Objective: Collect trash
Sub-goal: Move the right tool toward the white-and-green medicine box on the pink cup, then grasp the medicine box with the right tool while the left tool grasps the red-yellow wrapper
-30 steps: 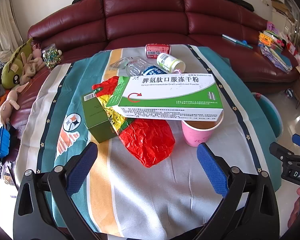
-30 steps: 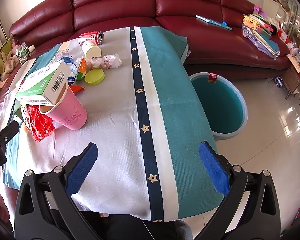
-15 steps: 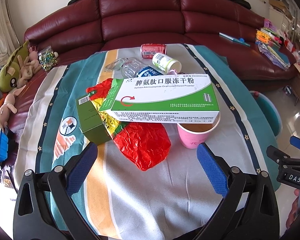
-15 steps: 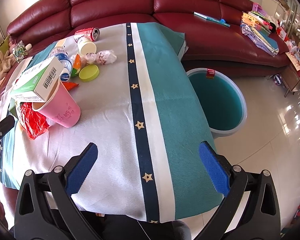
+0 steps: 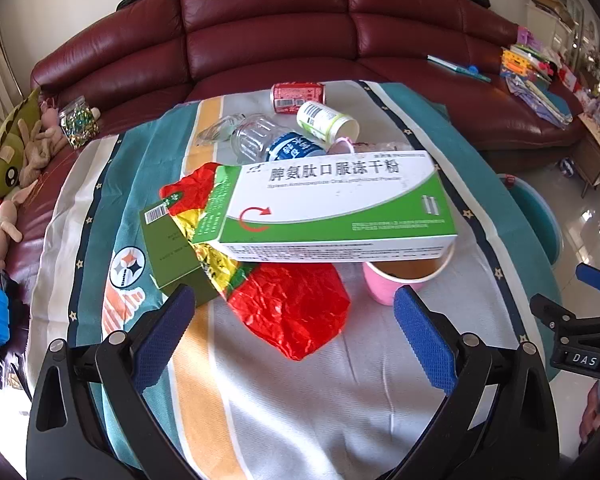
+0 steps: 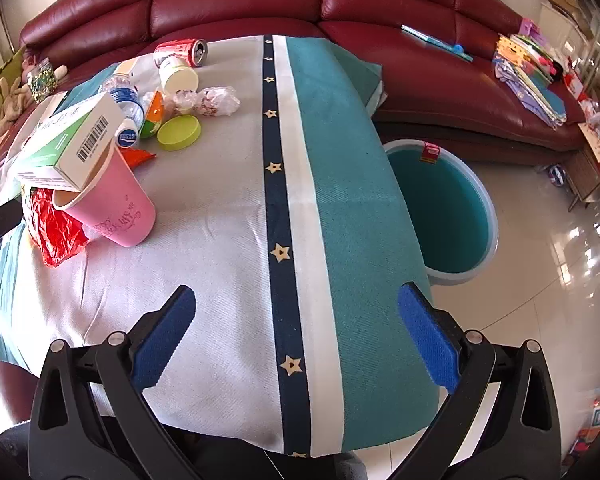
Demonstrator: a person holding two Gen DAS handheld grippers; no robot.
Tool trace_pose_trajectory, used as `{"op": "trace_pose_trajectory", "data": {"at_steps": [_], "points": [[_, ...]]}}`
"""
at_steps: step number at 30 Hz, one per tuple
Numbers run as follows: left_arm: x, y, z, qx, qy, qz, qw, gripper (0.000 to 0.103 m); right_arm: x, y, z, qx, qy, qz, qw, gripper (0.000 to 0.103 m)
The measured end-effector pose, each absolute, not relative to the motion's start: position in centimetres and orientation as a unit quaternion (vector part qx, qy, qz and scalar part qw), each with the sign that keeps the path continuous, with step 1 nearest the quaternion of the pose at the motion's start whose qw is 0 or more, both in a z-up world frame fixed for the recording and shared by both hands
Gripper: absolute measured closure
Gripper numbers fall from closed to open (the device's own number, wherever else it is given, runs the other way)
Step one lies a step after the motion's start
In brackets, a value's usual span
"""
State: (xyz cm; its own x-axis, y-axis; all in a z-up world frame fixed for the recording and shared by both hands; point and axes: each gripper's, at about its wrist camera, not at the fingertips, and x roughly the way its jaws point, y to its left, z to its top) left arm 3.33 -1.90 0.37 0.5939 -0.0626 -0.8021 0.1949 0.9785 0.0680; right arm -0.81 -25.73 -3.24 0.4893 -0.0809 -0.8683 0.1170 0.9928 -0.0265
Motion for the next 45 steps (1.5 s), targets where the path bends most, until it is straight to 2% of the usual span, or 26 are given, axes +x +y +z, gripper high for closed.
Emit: {"op": "trace_pose_trajectory", "data": {"at_steps": [9,16,24,31,33,35,37,41,45], "points": [[5.4,4.3,-0.8,0.043,0.479,-0.066,0.874,0.004,1.7,-20.7,0.0,-0.051,0.479,0.012,0.876,0.006],[6.5,9.1,-1.3,0.020,0.484,-0.060,0.873,0.004,4.2,-13.2,2.6,-0.144,0.459,0.089,0.872,0.014],[7.1,12.8,-2.1,0.000,0.493,-0.055,0.868,0.004,6.4,-4.8,0.5,-0.292,0.448,0.123,0.836,0.018],[7.2,14.4,-2.6,-0.005,0.495,-0.056,0.867,0.004,8.1,-2.6,-2.4,-0.386,0.432,0.092,0.810,0.018],[7.2,14.6,-2.9,-0.009,0.497,-0.056,0.866,0.004,8.5,-2.6,-2.5,-0.391,0.426,0.079,0.812,0.024],[7.2,14.5,-3.0,-0.009,0.499,-0.058,0.864,0.004,8.6,-2.7,-2.0,-0.394,0.411,0.074,0.819,0.044],[7.1,14.0,-3.1,-0.008,0.500,-0.063,0.864,0.004,8.6,-2.9,-1.2,-0.391,0.401,0.068,0.826,0.053],[6.7,12.4,-3.1,-0.006,0.500,-0.081,0.862,0.004,8.7,-4.0,1.3,-0.350,0.387,0.074,0.850,0.065],[6.2,9.9,-3.3,-0.007,0.504,-0.111,0.857,0.004,9.3,-5.9,3.5,-0.291,0.397,0.080,0.867,0.068]]}}
